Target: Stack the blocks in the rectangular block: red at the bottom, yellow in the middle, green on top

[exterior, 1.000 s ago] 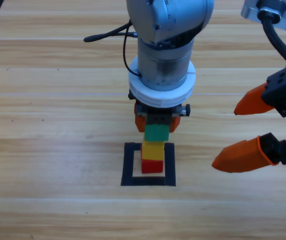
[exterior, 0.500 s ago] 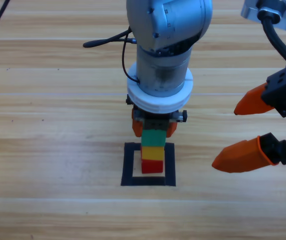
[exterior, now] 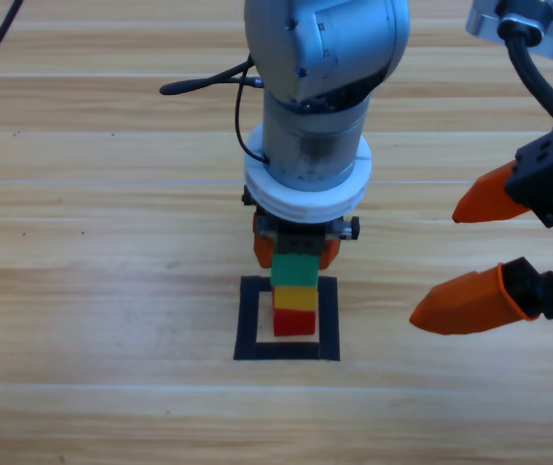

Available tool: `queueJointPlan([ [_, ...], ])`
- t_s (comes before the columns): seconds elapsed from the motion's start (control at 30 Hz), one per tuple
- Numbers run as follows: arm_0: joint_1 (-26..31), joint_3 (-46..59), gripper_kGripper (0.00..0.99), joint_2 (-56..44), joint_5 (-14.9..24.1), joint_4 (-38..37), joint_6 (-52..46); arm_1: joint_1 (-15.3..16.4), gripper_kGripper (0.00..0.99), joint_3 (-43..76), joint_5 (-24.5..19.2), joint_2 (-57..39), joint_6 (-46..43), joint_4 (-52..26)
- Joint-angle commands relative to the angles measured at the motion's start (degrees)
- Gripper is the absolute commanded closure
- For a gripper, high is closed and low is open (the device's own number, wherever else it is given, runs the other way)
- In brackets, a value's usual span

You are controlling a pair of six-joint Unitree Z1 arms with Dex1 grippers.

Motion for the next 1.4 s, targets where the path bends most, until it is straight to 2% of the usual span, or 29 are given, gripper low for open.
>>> queueJointPlan([
  [0.03, -1.31, 1.33, 0.883, 2.52, -0.07, -0.90, 0.94, -1.20, 0.001, 1.86, -1.00, -0.04, 0.19, -0.79],
  [0.33, -1.31, 1.77, 0.847, 1.37, -0.07, -1.08, 0.94, -1.20, 0.001, 1.77, -1.00, -0.04, 0.19, -0.79],
  [0.4, -1.31, 1.77, 0.794, 1.29, -0.07, -1.25, 0.94, -1.20, 0.001, 1.77, -1.00, -0.04, 0.19, -0.79],
  [0.47, -1.31, 2.82, 0.648, 0.67, -0.07, -2.31, 1.03, -1.20, 0.001, 1.77, -1.00, -0.12, 0.10, -0.79],
  [0.5, -1.31, 4.49, 0.504, -0.38, -0.07, -3.80, 1.03, -1.20, 0.001, 1.68, -1.00, -0.12, 0.19, -0.79],
  [0.57, -1.31, 7.83, 0.114, -2.32, -0.16, -6.00, 1.20, -1.20, 0.001, 1.68, -1.00, -0.30, 0.19, -0.79],
  [0.6, -1.31, 8.80, 0.011, -3.11, -0.16, -6.09, 1.29, -1.20, 0.001, 1.68, -1.00, -0.30, 0.19, -0.79],
  [0.97, -1.31, 9.32, 0.000, -4.95, 0.37, -6.35, 3.49, -1.20, 0.001, 1.33, -1.09, -2.06, -0.34, -0.79],
  [1.23, -1.31, 2.47, 0.000, -7.68, 0.98, -6.17, 7.88, -1.20, 0.001, 1.68, -3.81, -4.26, -1.13, -0.79],
  [1.33, -1.31, -1.05, 0.000, -12.25, 3.53, -4.33, 8.59, -1.20, 0.001, 1.42, -3.90, -4.69, -1.39, -0.79],
  [1.4, -2.80, -1.49, 0.000, -16.82, 7.84, -2.75, 8.59, -1.20, 0.001, 1.42, -3.90, -4.69, -1.57, -0.79],
])
